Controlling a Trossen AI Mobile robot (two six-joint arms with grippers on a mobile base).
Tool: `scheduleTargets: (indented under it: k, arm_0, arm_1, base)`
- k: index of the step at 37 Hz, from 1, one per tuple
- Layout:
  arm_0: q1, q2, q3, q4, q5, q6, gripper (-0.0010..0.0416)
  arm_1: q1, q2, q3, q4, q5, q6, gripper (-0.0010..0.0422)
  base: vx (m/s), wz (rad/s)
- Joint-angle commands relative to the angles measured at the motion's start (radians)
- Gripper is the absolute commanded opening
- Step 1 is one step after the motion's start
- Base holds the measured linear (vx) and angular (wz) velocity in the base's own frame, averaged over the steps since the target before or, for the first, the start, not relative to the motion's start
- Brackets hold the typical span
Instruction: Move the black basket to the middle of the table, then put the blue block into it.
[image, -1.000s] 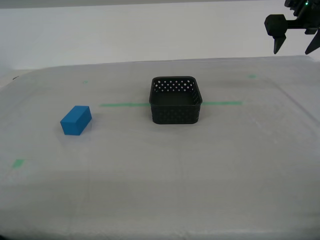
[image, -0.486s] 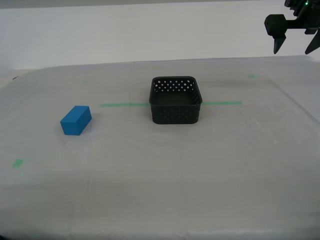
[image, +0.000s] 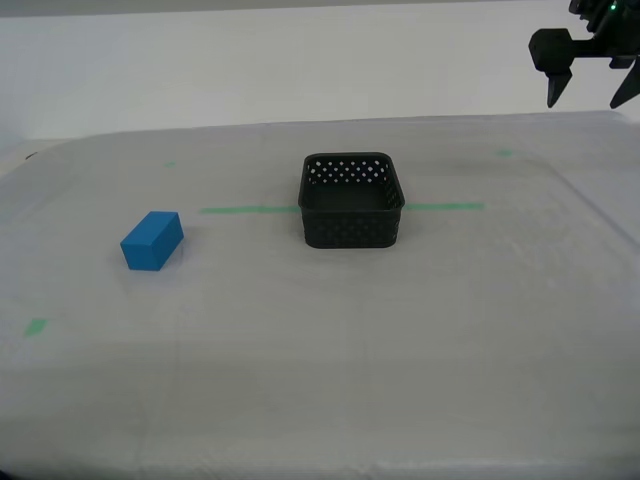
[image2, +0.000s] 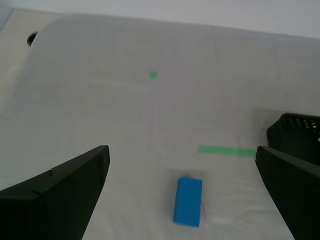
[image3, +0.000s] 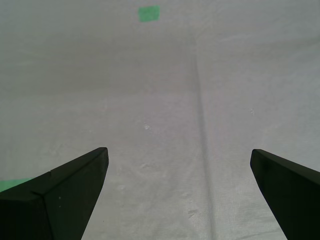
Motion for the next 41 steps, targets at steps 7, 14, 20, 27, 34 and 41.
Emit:
scheduleTargets:
  k: [7,14,20,27,34,41]
  arm_0:
    - [0.0,-0.001,0.002,0.002,-0.001,0.0,0.0399]
    - [0.0,-0.001,0.002,0.002,-0.001,0.0,0.0399]
    - [0.0,-0.001,0.002,0.002,-0.001,0.001,0.0398]
    - [0.0,-0.001,0.002,0.003,-0.001,0.001,0.0399]
    - [0.0,-0.001,0.002,0.004,-0.001,0.0,0.0398]
    - [0.0,-0.001,0.002,0.004,-0.001,0.0,0.0398]
  arm_1:
    - [-0.001,0.002,0.004,-0.139,-0.014,-0.02,0.0402]
    - [-0.008,0.002,0.004,-0.2,-0.003,-0.023,0.0401]
    - [-0.019,0.007,0.006,-0.237,0.023,-0.023,0.0401]
    - [-0.034,0.073,0.08,-0.349,0.022,-0.019,0.0401]
    - [-0.054,0.167,0.161,-0.425,0.022,-0.006,0.0401]
    - [-0.097,0.239,0.203,-0.44,0.014,-0.006,0.0401]
  base:
    - [0.0,0.0]
    - [0.0,0.0]
    - [0.0,0.0]
    - [0.0,0.0]
    - [0.0,0.0]
    - [0.0,0.0]
